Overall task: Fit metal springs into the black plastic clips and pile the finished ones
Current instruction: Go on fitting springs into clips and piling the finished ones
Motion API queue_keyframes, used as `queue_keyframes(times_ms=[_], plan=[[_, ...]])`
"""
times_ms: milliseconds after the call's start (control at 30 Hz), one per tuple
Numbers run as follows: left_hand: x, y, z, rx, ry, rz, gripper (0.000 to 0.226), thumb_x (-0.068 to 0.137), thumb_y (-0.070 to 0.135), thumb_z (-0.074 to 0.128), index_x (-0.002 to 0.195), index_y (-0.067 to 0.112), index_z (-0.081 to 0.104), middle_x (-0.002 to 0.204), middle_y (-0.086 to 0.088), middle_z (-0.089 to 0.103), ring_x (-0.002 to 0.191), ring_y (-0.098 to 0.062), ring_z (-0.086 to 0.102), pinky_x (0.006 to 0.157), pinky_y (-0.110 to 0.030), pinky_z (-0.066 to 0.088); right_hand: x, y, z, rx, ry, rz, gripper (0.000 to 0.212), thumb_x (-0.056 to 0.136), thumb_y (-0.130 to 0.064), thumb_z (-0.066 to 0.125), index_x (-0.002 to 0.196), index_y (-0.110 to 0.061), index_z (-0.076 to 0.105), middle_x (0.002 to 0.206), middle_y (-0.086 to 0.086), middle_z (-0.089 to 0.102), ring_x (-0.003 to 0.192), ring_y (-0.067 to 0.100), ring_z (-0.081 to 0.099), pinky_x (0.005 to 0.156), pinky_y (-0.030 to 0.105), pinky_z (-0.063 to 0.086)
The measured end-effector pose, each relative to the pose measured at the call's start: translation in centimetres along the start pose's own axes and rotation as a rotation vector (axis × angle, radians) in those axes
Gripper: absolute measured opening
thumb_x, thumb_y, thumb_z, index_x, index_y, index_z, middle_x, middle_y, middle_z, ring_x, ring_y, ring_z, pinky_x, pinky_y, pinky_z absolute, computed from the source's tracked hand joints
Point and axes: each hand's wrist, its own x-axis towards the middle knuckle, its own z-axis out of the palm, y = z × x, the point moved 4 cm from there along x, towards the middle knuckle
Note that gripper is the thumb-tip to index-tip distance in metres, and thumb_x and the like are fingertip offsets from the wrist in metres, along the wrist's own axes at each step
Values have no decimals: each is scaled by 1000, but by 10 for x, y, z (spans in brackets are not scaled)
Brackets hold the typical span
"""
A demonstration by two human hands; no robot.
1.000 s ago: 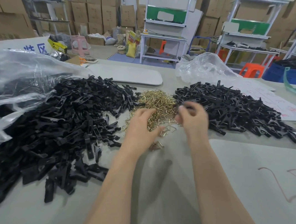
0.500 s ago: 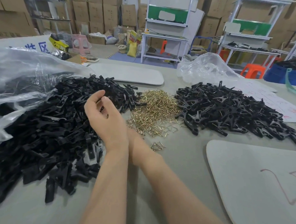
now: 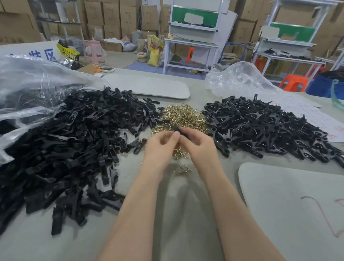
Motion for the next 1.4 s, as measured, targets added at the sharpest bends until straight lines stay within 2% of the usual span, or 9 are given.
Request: queue_keyframes(times_ms=[133, 233, 400, 567, 867, 1033, 1133, 1200, 1400], plan=[[5, -9, -5, -125, 67, -86, 17, 91, 10, 62, 106, 3, 62, 81, -6, 64, 72, -13, 63, 71, -22, 55, -9, -5, 9, -335, 39, -256, 26, 84, -4, 64, 108, -13, 69, 104, -1, 68, 99, 12, 63, 91, 32, 51], [5, -10, -10, -137, 118, -95, 6, 92, 9, 60, 98, 8, 60, 75, -4, 61, 60, -8, 58, 50, -14, 47, -8, -4, 13, -364, -10, -226, 28, 86, -6, 63, 112, -12, 68, 108, 1, 67, 101, 12, 63, 93, 33, 51], [7, -9, -9, -88, 152, -47, 2, 93, 12, 59, 93, 13, 59, 83, -2, 64, 71, -8, 61, 61, -18, 48, -5, -6, 0, -255, 117, -163, 19, 90, -3, 57, 96, -16, 69, 90, -2, 71, 88, 12, 67, 83, 25, 53], [7, -8, -10, -120, 163, -33, 12, 93, 11, 57, 83, 16, 55, 73, 1, 61, 55, -2, 58, 58, -17, 47, -7, -12, 3, -182, 120, -238, 19, 89, -4, 59, 100, -18, 65, 91, -14, 66, 89, -2, 64, 84, 15, 50], [3, -4, -10, -630, 62, -178, 8, 90, -1, 57, 86, 2, 63, 63, -2, 69, 58, -5, 66, 62, -13, 55, -10, -5, 14, -191, 83, -200, 11, 89, -7, 61, 99, -10, 66, 89, -3, 71, 84, 6, 67, 81, 24, 54], [3, -5, -8, -411, 36, -134, 13, 91, 0, 57, 91, 12, 63, 75, 0, 66, 62, -5, 60, 61, -15, 51, -8, -4, 9, -177, 104, -159, 16, 88, -10, 64, 104, -12, 65, 90, -2, 69, 85, 7, 66, 79, 20, 52], [7, -7, -11, -146, 95, -54, 6, 91, 12, 60, 92, 17, 63, 74, 3, 57, 68, -8, 52, 71, -23, 45, -4, -1, 9, -170, 19, -71, 32, 88, -7, 63, 120, -12, 62, 92, -5, 67, 91, 9, 65, 83, 19, 50], [7, -5, -12, -34, 136, 0, 1, 91, 17, 61, 91, 17, 62, 76, 2, 57, 73, -12, 54, 78, -31, 48, -3, -3, 10, -147, -48, -65, 28, 88, 0, 60, 114, -9, 65, 92, -4, 69, 90, 10, 65, 85, 21, 52], [5, -2, -17, -64, 239, 32, 18, 84, 9, 66, 86, 18, 50, 76, -2, 64, 67, -15, 62, 70, -33, 52, -7, -12, 6, -260, 84, -213, 33, 87, -12, 64, 91, -44, 61, 95, -4, 54, 74, -4, 48, 69, 7, 38]])
